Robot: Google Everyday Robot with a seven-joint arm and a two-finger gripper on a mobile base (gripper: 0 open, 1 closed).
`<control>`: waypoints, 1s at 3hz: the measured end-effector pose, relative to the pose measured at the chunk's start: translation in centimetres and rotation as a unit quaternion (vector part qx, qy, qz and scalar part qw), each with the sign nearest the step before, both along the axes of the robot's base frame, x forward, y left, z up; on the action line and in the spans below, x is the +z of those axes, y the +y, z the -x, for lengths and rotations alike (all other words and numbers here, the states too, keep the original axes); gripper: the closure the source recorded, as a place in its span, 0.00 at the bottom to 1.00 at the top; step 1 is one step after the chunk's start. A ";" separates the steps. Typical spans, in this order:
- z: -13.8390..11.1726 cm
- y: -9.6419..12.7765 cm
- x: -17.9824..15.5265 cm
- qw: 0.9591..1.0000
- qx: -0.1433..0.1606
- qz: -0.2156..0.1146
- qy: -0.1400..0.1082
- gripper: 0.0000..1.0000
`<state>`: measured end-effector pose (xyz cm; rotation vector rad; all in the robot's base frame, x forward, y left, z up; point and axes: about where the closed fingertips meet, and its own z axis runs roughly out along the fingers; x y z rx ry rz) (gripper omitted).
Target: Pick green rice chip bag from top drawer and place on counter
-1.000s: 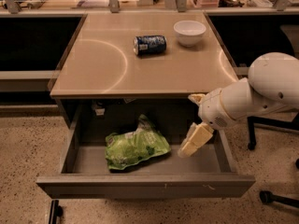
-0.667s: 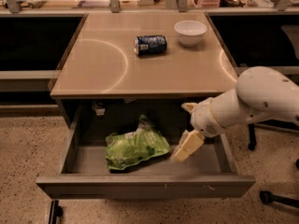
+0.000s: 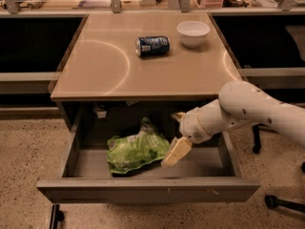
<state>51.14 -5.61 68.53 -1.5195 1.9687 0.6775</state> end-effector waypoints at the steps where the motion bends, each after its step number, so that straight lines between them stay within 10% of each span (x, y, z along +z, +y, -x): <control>1: -2.4 1.3 -0.9 1.000 0.011 -0.006 -0.009 0.00; 3: -4.8 3.4 -2.3 0.998 -0.023 0.014 -0.051 0.00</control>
Offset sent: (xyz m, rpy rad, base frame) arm 0.0697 0.0363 -0.0209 -0.0249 -0.1279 -0.0521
